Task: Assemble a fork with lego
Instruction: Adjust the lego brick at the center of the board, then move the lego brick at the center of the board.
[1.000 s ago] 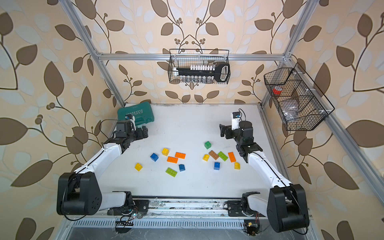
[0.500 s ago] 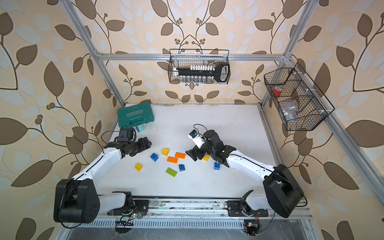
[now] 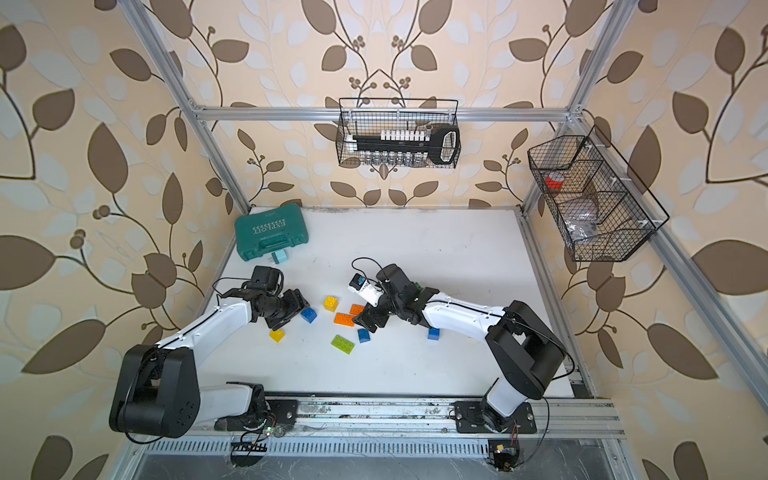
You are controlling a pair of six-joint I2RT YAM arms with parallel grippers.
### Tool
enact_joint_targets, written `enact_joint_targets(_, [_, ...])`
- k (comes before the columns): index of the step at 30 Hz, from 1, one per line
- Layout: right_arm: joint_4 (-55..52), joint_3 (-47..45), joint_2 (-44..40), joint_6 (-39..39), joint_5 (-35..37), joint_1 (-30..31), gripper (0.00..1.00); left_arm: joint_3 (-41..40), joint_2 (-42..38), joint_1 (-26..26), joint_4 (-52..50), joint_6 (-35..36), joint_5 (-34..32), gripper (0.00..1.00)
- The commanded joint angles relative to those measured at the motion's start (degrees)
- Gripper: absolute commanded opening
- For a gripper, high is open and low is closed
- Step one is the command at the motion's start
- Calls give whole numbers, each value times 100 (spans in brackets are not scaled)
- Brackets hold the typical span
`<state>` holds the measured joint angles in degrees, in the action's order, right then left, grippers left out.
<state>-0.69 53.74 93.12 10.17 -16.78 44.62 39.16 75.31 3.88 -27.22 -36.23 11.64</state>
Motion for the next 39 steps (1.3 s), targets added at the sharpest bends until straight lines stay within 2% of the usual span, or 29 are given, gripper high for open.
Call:
enact_joint_targets(1, [38, 137, 210, 15, -102, 69, 89, 213, 274, 151, -286, -291, 58, 76])
enact_joint_targets(7, [110, 110, 296, -38, -140, 67, 89, 455, 684, 420, -407, -373, -110, 73])
enact_joint_targets(12, [130, 77, 342, -58, -157, 72, 88, 764, 1104, 495, -680, -180, -160, 66])
enact_joint_targets(15, [98, 109, 390, -62, -168, 72, 87, 874, 1231, 504, -771, -4, -144, 57])
enact_joint_targets(19, [43, 151, 435, -71, -142, 70, 84, 1121, 1489, 560, -1005, 393, -54, 41])
enact_joint_targets(22, [-14, 128, 420, -51, -108, 70, 83, 1271, 1569, 614, -1193, 705, -10, 36])
enact_joint_targets(25, [-44, 130, 419, -30, -91, 71, 82, 1404, 1694, 663, -1271, 1061, 280, 32])
enact_joint_targets(29, [-78, 120, 383, -33, 10, 53, 81, 1669, 1903, 1044, -1426, 1416, 573, 31])
enact_joint_targets(32, [-148, 113, 336, -22, 80, 35, 82, 1834, 2000, 1360, -1513, 1562, 621, 31])
enact_joint_targets(39, [-269, 80, 256, 17, 137, 22, 81, 2382, 2608, 1484, -1567, 1751, 558, 31])
